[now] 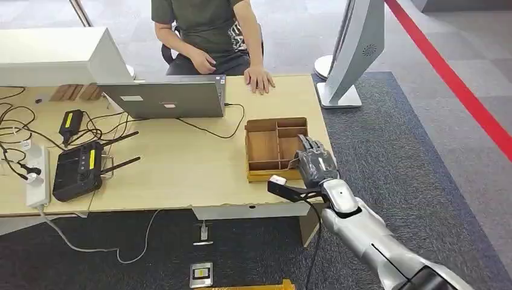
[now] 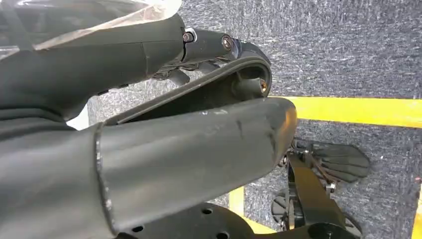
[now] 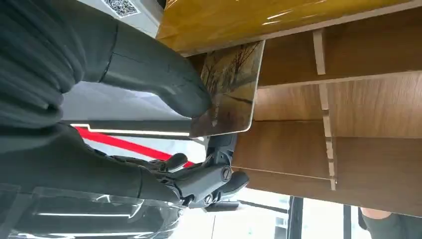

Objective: Pass the card to the sensor for recognition and then transmit it.

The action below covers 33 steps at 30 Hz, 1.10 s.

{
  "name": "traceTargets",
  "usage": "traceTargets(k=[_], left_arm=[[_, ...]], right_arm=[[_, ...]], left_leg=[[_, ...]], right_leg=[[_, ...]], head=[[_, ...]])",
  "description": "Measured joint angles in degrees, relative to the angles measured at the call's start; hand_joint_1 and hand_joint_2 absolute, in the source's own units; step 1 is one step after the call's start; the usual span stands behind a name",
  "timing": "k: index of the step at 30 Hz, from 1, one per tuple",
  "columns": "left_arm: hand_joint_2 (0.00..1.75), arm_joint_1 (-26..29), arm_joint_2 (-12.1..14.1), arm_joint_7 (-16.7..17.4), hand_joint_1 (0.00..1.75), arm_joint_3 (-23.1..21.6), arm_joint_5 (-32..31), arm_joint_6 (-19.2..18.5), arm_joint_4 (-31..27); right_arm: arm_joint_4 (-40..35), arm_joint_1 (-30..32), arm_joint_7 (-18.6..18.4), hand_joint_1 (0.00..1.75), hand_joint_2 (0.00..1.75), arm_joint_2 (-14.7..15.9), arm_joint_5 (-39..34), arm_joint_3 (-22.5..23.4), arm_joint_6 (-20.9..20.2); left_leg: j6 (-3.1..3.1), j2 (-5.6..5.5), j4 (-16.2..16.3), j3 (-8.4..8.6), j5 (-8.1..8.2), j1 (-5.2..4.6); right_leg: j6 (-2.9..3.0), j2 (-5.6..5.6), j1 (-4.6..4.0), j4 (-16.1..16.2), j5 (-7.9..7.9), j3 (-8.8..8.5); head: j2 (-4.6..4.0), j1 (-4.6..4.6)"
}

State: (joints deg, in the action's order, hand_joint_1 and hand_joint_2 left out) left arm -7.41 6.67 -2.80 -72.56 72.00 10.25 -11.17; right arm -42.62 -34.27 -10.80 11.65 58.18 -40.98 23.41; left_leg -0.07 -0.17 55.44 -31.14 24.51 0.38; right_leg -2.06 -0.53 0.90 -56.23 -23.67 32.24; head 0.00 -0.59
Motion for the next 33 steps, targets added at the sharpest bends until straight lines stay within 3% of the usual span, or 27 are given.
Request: traceTargets(k=[17, 22, 33], left_arm=[[0.00, 0.0, 0.0, 0.0, 0.00, 0.0, 0.1, 0.0, 0.0], [0.00, 0.0, 0.0, 0.0, 0.00, 0.0, -0.1, 0.0, 0.0], [0.00, 0.0, 0.0, -0.5, 0.00, -0.4, -0.5, 0.0, 0.0]], right_arm=[[-1.0, 0.6, 0.1, 1.75, 1.75, 0.1, 0.2, 0.1, 1.5], [-5.3, 0.6, -1.2, 1.75, 1.75, 1.1, 2.0, 0.8, 1.4], [-17.3, -2.5, -2.8, 1.75, 1.75, 2.0, 8.7, 1.8, -4.2]], left_leg=[[0.00, 0.00, 0.0, -0.01, 0.00, 0.00], [0.00, 0.00, 0.0, -0.02, 0.00, -0.01], [-0.01, 0.00, 0.0, 0.00, -0.01, 0.00]], right_leg=[[0.00, 0.00, 0.00, 0.0, 0.00, 0.00], [0.00, 0.00, 0.01, 0.0, 0.00, 0.00], [0.01, 0.00, 0.00, 0.0, 0.02, 0.00]], head=[[0.00, 0.00], [0.00, 0.02], [0.00, 0.02]])
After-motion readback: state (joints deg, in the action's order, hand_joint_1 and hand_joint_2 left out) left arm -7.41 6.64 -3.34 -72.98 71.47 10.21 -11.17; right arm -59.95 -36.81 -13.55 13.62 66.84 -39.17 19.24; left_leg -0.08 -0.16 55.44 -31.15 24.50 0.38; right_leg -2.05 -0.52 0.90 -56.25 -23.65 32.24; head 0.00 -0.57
